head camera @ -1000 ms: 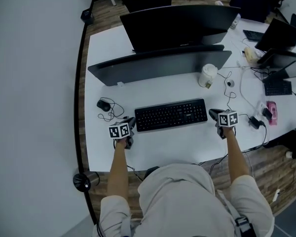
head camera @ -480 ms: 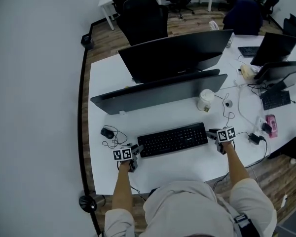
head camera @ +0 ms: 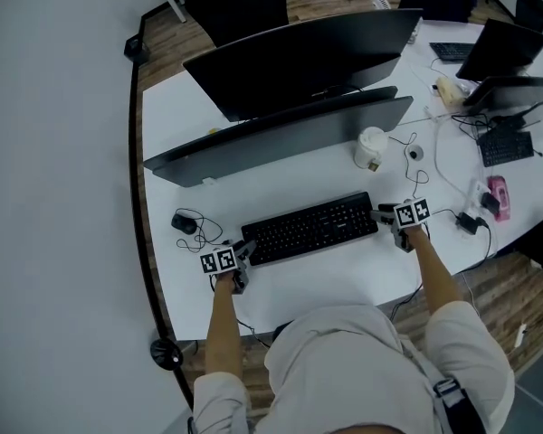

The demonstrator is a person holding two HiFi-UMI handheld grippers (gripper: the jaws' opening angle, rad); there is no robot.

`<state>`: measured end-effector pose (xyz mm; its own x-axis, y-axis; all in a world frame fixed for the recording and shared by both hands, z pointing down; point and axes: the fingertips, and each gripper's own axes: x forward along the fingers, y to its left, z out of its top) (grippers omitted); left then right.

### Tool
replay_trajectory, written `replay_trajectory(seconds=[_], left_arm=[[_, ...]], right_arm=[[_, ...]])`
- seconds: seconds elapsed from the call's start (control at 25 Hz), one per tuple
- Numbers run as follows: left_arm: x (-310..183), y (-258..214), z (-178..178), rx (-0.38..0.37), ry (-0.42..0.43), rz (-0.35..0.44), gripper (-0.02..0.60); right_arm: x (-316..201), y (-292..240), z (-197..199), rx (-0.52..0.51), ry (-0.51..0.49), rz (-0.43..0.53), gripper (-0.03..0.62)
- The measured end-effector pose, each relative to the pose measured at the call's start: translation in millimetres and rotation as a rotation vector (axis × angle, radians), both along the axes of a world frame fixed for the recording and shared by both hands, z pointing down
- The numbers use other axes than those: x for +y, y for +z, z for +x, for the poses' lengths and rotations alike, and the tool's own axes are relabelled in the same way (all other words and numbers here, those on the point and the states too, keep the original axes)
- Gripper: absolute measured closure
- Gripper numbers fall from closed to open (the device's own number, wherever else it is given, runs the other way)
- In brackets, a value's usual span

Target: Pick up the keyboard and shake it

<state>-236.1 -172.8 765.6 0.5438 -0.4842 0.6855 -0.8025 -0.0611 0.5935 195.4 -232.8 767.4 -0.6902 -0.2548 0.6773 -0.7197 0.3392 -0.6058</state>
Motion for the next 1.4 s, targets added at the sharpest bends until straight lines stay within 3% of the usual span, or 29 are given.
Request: replay_trajectory(seconds=[0.48, 0.68, 0.84, 1.0, 1.16, 1.4], left_arm=[[-3.4, 3.0, 5.0, -0.033, -0.061, -0.017, 0.306], [-2.3, -3.9, 4.5, 0.078, -0.107, 0.012, 0.283], [-1.9, -21.6, 9.5, 0.089, -0.088, 0.086, 0.261], [-2.6, -44.8, 12.7, 0.217, -0.132, 0.156, 0.258], [-1.9, -61.1, -1.7, 0.404, -0.299, 0.194, 0.256], [10.7, -67.7, -2.5, 0.678, -0.400, 0.135, 0.258]], right_arm=[[-13.2, 10.4, -32.0, -0.004, 0.018, 0.020, 0.336], [-11.7, 9.6, -35.1, -0.004, 0.028, 0.061, 0.336], [-9.1, 8.9, -32.8, 0.000, 0.026, 0.079, 0.338], [-7.9, 9.5, -24.7, 0.005, 0.054, 0.083, 0.338], [-5.1, 9.3, -27.5, 0.002, 0.051, 0.084, 0.338], [-8.0, 9.7, -18.9, 0.005, 0.110, 0.078, 0.338]])
